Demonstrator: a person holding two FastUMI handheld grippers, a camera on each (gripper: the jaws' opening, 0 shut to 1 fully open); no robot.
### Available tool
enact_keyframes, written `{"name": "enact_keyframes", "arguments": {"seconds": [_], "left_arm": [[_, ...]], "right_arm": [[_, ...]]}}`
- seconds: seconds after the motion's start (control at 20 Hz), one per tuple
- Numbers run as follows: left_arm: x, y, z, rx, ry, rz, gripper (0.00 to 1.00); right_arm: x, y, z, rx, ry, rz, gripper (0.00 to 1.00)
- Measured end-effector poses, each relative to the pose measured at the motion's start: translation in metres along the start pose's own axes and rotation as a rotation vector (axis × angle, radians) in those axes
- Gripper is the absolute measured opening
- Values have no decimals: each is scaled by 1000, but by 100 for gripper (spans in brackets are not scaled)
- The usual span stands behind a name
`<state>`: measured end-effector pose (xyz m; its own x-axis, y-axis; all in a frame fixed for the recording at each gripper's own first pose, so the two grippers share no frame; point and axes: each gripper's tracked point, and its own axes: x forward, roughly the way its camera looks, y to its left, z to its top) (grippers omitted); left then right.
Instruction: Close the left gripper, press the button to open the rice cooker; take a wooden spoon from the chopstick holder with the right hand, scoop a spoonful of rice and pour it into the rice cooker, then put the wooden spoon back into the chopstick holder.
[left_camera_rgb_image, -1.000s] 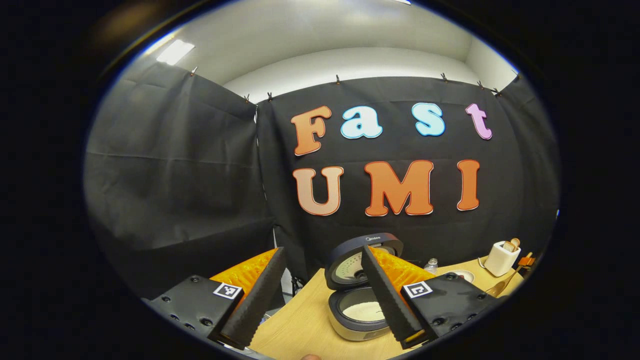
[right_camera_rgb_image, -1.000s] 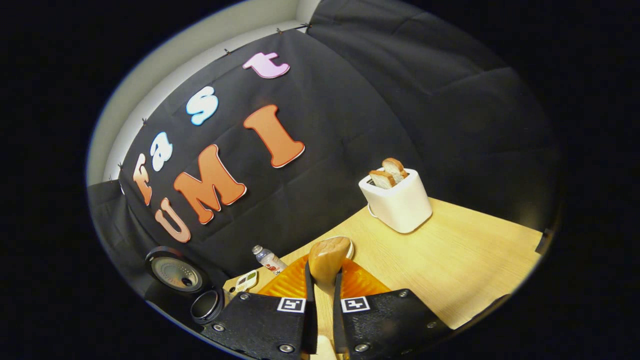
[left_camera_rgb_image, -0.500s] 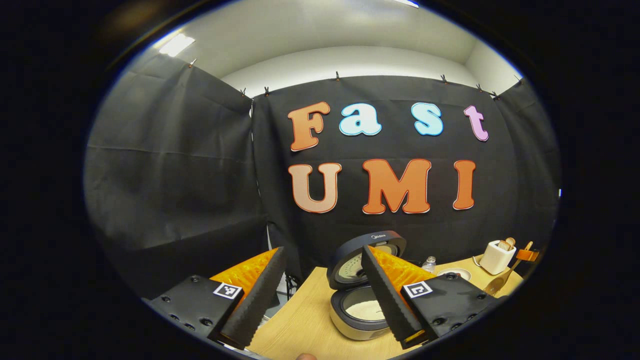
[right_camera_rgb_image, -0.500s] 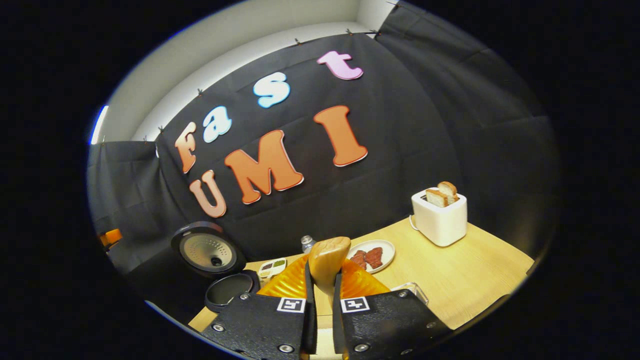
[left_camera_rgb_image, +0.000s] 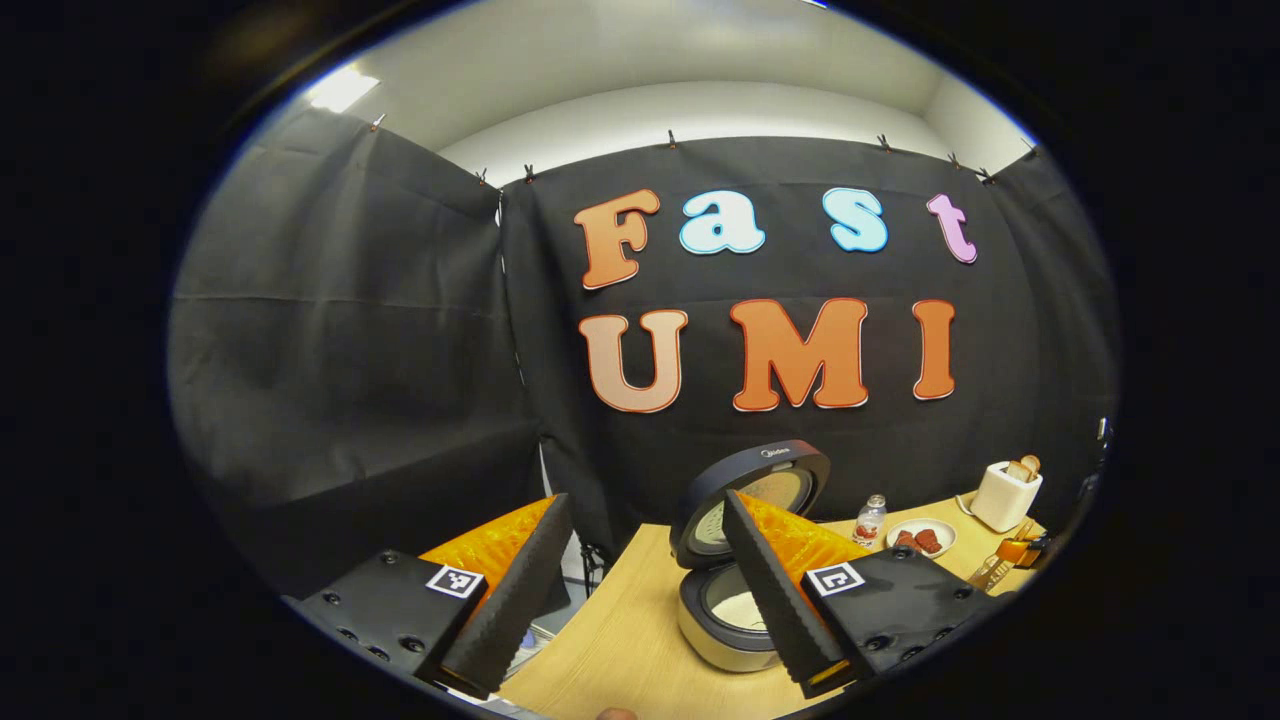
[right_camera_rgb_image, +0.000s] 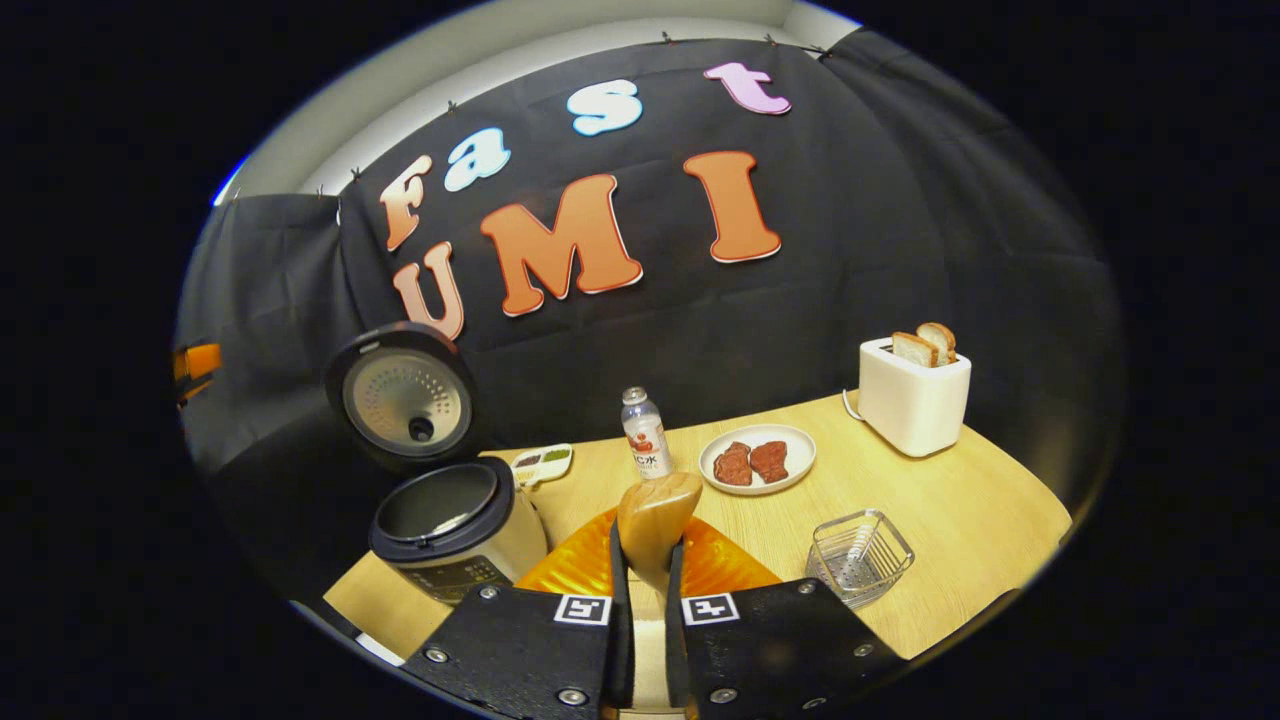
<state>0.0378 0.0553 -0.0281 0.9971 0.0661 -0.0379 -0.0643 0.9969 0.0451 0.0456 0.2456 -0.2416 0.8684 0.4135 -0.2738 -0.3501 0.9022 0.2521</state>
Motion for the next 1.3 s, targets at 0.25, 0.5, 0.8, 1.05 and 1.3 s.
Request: {"name": "enact_keyframes", "arguments": {"seconds": [0.25, 0.5, 0.8, 1.05, 1.3], "left_arm": [[1, -4, -8, 17, 19, -11, 100], [3, -10, -14, 11, 26, -26, 100], [1, -6, -26, 13, 58, -25, 100], [0, -6, -26, 8, 62, -27, 100], [-3, -4, -28, 9, 66, -22, 100]], "right_arm": [[5, -12, -21, -65, 4, -89, 12], [10, -7, -47, -122, 23, -98, 12], [3, 12, -53, -5, 8, -21, 12], [4, 54, -65, 112, 20, 115, 12], [-5, 81, -76, 128, 86, 234, 12]]}}
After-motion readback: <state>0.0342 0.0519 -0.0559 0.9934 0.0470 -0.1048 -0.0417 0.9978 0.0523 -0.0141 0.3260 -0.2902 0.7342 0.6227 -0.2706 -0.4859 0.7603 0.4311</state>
